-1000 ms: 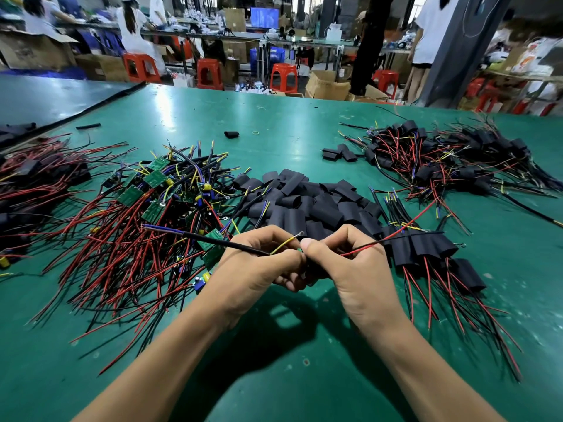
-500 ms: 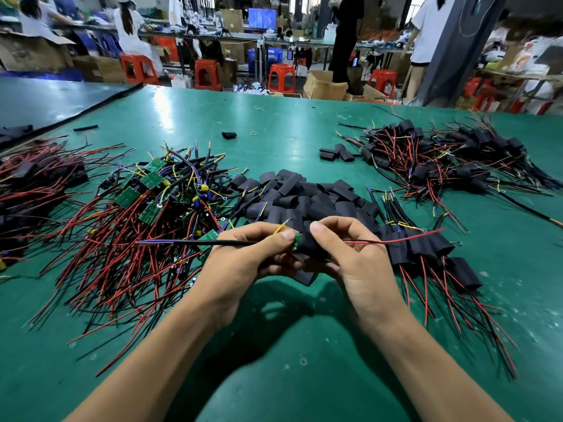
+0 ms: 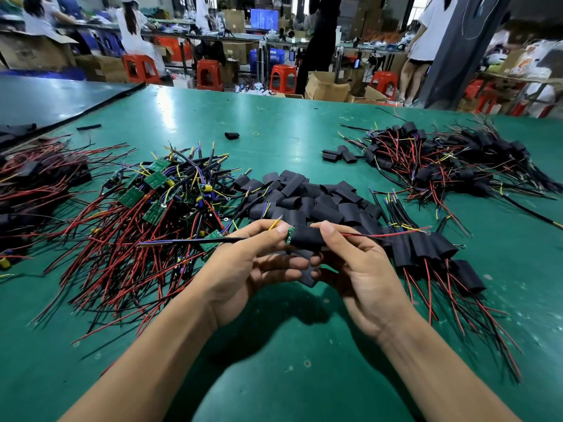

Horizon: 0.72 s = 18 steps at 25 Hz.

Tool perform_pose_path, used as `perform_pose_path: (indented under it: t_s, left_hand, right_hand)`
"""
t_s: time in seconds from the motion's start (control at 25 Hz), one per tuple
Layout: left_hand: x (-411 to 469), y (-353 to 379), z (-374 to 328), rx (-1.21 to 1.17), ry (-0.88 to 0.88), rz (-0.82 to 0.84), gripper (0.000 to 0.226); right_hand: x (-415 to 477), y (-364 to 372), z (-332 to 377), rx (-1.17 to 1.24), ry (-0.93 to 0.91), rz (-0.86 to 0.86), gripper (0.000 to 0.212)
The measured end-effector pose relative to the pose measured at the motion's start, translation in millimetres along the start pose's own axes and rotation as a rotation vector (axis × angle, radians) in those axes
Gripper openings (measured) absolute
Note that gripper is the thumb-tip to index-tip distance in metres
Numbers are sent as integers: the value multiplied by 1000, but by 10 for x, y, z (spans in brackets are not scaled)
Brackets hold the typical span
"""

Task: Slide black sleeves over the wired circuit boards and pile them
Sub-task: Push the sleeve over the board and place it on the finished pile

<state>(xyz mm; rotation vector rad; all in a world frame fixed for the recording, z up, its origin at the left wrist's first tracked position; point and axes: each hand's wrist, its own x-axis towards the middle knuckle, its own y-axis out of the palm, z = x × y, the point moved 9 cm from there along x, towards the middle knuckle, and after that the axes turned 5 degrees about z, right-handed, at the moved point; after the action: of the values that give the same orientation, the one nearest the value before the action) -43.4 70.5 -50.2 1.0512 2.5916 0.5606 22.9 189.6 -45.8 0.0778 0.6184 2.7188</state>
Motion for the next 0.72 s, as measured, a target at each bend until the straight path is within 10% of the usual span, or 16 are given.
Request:
perform_pose_path:
  t_s: [0.72]
  left_hand:
    - [4, 39, -7, -4, 13, 3, 12]
  right_hand:
    - [-4, 14, -27, -10, 73, 42, 32]
